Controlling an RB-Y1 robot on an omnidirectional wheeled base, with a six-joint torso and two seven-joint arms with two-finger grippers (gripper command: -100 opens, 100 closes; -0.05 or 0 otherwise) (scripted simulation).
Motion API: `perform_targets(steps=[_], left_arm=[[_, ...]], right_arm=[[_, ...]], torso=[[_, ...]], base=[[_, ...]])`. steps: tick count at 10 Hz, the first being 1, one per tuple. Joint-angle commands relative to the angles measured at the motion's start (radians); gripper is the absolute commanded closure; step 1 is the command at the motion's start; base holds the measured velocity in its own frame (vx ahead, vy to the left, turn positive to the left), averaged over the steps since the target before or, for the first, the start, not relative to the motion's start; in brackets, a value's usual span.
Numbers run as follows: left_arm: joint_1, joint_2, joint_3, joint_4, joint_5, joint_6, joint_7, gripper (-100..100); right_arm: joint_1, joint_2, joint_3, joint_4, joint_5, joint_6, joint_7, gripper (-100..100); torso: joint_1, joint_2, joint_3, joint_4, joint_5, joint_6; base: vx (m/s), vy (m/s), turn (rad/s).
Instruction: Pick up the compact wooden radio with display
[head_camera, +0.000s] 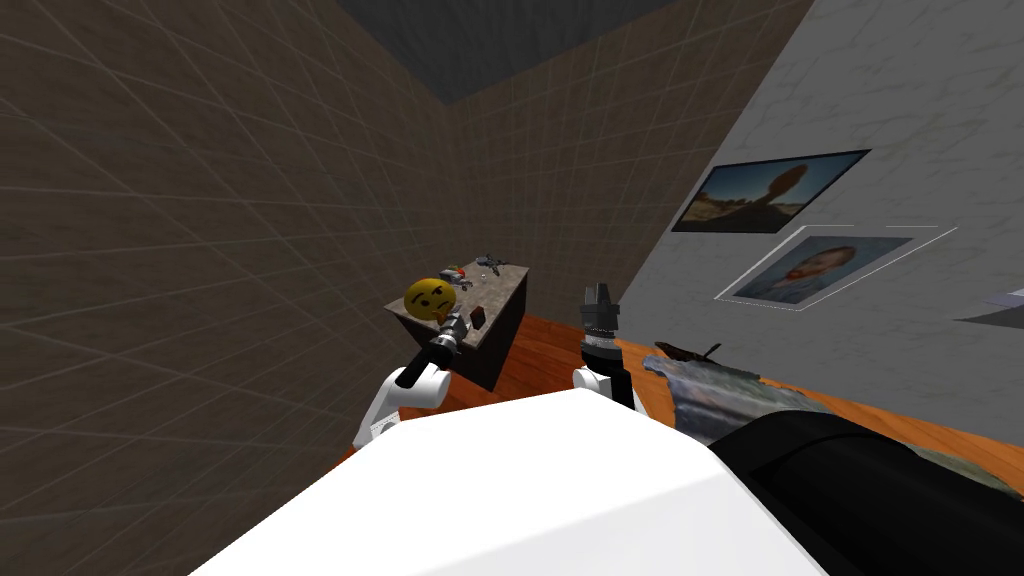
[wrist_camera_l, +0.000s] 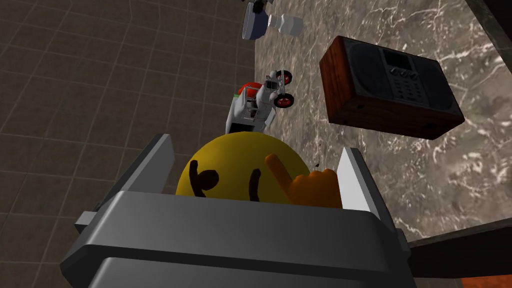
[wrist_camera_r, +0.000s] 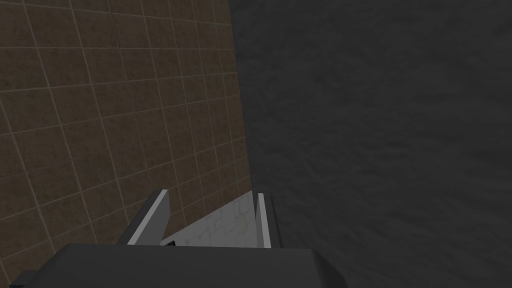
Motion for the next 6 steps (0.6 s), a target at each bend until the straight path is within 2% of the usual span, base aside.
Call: perform_targets(steps=[1, 4, 5, 6], left_arm=[[-0.020, -0.003, -0.002, 0.015, 0.002, 0.031, 0.000, -100], [-0.056, -0.013, -0.021, 0.062, 0.011, 0.115, -0.006, -100], [-0.056, -0.013, -0.021, 0.062, 0.011, 0.119, -0.006, -100], [-0.067, -0.016, -0.026, 0.077, 0.015, 0.144, -0.009, -100]], right_arm=[[0.000, 0.000, 0.000, 0.000, 0.000, 0.000, 0.000, 0], [0.000, 0.000, 0.000, 0.000, 0.000, 0.000, 0.000, 0], [0.000, 0.000, 0.000, 0.000, 0.000, 0.000, 0.000, 0], [0.000, 0.000, 0.000, 0.000, 0.000, 0.000, 0.000, 0]], torso=[[0.000, 0.000, 0.000, 0.000, 0.000, 0.000], [-0.002, 0.000, 0.000, 0.000, 0.000, 0.000], [-0.001, 0.000, 0.000, 0.000, 0.000, 0.000], [-0.002, 0.001, 0.000, 0.000, 0.000, 0.000]], base=[[0.057, 0.084, 0.008], [0.063, 0.079, 0.031], [0.047, 0.068, 0.003], [0.038, 0.045, 0.020]])
